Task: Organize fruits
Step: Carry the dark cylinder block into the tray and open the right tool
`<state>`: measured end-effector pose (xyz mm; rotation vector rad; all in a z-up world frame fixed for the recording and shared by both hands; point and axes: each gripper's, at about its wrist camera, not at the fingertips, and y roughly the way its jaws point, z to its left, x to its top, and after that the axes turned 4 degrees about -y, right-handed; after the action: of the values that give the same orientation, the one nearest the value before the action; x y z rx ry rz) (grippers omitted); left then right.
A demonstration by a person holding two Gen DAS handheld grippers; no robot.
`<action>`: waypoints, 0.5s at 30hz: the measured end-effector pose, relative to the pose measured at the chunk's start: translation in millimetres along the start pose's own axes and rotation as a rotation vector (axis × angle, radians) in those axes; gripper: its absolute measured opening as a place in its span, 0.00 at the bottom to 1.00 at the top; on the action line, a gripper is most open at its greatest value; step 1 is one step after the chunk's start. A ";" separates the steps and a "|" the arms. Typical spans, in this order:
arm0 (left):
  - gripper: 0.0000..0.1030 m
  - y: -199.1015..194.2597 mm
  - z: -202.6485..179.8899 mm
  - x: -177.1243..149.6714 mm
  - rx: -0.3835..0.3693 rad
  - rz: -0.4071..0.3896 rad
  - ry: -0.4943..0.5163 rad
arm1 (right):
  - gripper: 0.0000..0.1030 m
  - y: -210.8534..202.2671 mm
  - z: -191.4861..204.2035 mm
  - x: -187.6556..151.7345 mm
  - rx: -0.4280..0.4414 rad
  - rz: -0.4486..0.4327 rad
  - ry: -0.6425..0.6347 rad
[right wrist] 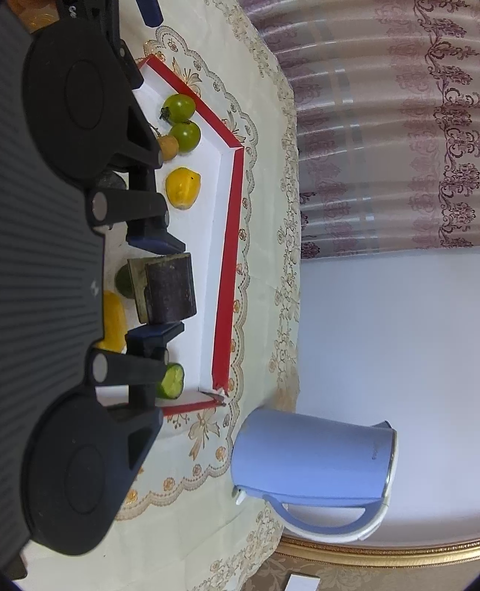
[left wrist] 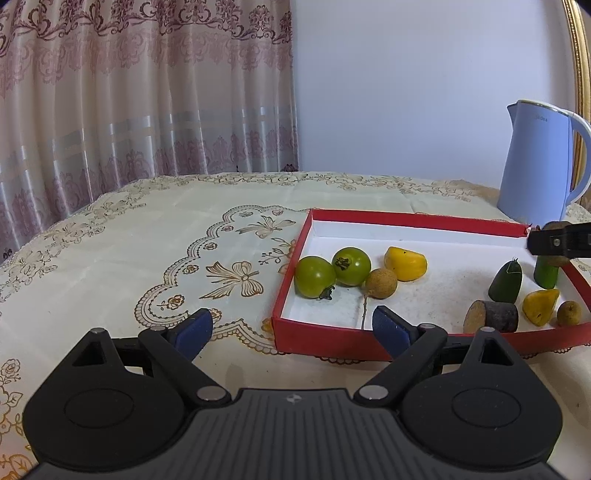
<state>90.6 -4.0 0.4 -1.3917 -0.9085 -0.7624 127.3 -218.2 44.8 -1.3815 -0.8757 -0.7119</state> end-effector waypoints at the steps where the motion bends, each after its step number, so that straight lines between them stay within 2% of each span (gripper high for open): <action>1: 0.91 -0.2 -0.2 -0.1 0.001 0.000 0.001 | 0.35 2.2 0.9 1.1 0.000 0.002 -0.001; 15: 0.92 0.3 -0.4 -0.2 0.000 0.000 -0.001 | 0.35 46.8 11.0 13.2 0.000 0.065 -0.001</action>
<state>90.8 -4.4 0.1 -1.3929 -0.9093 -0.7614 172.7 -202.6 31.6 -1.4043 -0.8275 -0.6615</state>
